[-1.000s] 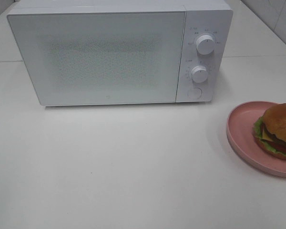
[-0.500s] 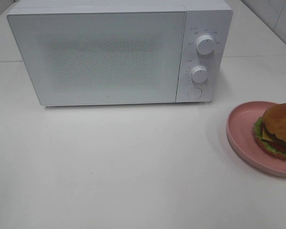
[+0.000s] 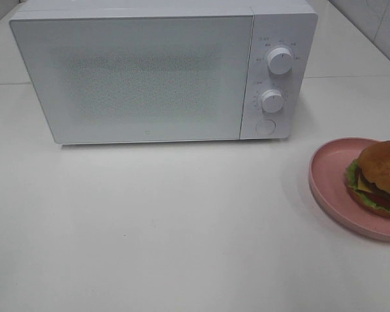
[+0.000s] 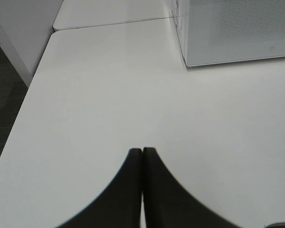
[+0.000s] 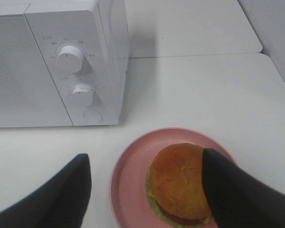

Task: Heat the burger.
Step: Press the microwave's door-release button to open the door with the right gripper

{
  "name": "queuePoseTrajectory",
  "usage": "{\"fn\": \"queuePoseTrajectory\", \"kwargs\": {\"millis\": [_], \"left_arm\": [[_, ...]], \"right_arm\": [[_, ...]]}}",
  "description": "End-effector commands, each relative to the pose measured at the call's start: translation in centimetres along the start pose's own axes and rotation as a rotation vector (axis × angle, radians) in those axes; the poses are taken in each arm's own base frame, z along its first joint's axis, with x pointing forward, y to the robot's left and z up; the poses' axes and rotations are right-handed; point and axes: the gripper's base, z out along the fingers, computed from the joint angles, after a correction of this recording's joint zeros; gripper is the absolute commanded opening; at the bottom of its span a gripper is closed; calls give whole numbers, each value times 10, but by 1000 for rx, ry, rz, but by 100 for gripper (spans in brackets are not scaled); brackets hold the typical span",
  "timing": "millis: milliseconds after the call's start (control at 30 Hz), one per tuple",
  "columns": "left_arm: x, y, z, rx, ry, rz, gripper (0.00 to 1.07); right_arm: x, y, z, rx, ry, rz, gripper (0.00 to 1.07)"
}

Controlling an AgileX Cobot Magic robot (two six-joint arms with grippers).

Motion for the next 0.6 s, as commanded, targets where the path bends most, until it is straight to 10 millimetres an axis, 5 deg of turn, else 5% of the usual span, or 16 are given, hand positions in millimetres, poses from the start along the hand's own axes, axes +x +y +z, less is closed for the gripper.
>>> {"fn": "queuePoseTrajectory", "kwargs": {"millis": [33, 367, 600], "left_arm": [[1, 0, -3, -2, -34, -9, 0], [1, 0, -3, -2, -34, -9, 0], [1, 0, -3, -2, -34, -9, 0]], "right_arm": [[-9, -2, 11, 12, -37, -3, 64], [-20, -7, 75, 31, -48, 3, 64], [-23, -9, 101, 43, -93, 4, 59]]}}
